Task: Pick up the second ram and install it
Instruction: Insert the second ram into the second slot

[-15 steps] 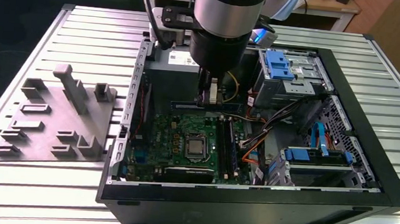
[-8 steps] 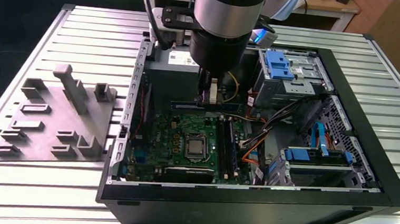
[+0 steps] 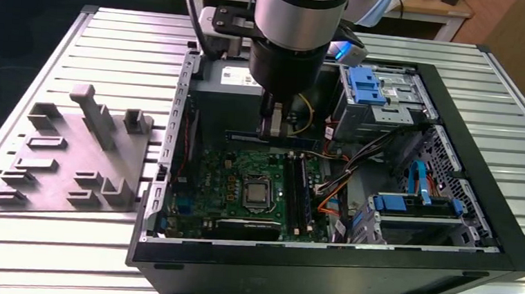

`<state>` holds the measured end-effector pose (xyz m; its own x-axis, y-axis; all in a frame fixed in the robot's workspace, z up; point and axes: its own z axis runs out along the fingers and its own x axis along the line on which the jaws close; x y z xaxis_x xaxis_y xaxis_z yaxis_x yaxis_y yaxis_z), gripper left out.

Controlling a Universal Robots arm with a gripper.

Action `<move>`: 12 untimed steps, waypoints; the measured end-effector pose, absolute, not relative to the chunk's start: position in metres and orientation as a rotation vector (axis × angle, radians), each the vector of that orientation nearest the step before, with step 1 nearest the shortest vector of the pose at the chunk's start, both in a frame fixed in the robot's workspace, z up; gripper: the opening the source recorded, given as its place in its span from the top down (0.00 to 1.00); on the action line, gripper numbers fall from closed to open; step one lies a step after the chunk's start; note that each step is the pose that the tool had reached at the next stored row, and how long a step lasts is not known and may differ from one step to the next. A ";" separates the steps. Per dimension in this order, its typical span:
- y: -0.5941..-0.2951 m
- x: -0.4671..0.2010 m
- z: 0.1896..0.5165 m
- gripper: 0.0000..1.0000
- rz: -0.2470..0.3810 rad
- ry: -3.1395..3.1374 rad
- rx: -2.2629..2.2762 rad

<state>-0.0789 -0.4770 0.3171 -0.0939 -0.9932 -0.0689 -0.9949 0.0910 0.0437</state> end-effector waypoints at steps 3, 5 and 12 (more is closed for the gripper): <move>-0.477 -0.079 0.317 0.89 0.121 2.358 -2.037; -0.477 -0.079 0.317 0.89 0.119 2.392 -1.997; -0.477 -0.079 0.316 0.89 0.116 2.511 -1.838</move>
